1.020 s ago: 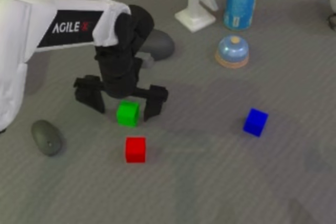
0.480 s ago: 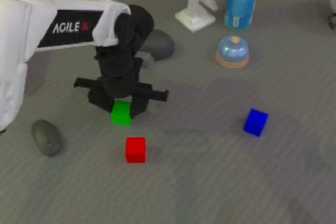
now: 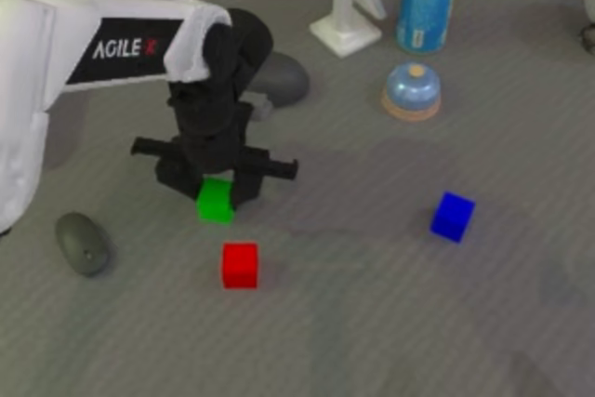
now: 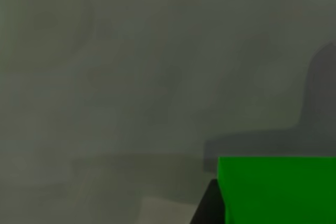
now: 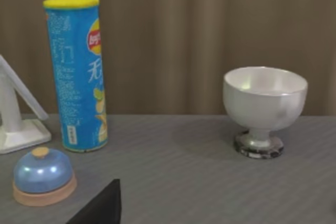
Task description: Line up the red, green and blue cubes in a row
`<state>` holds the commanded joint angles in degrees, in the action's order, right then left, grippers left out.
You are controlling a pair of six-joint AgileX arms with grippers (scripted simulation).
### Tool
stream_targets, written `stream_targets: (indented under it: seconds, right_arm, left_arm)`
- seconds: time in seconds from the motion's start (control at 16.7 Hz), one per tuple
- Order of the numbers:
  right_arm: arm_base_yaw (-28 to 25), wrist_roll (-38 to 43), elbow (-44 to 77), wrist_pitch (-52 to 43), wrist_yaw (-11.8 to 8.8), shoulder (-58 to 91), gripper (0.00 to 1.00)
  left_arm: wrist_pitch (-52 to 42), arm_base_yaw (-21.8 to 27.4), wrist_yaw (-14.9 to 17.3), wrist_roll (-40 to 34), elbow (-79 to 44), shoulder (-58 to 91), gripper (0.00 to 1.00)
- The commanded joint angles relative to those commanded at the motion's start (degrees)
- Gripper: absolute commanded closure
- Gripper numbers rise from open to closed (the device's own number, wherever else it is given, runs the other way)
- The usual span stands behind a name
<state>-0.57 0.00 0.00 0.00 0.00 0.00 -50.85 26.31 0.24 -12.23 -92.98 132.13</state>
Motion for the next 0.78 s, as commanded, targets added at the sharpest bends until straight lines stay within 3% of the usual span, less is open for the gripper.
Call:
stream_targets:
  seconds: [0.54, 0.78]
  right_arm:
    - [0.0, 0.0, 0.0, 0.0, 0.0, 0.0, 0.0]
    - [0.0, 0.0, 0.0, 0.0, 0.0, 0.0, 0.0]
  left_arm:
    - [-12.4, -1.0, -0.3, 0.0, -7.8, -5.2, 1.0]
    - [-13.7, -1.2, -0.3, 0.1, -8.6, -6.0, 1.0]
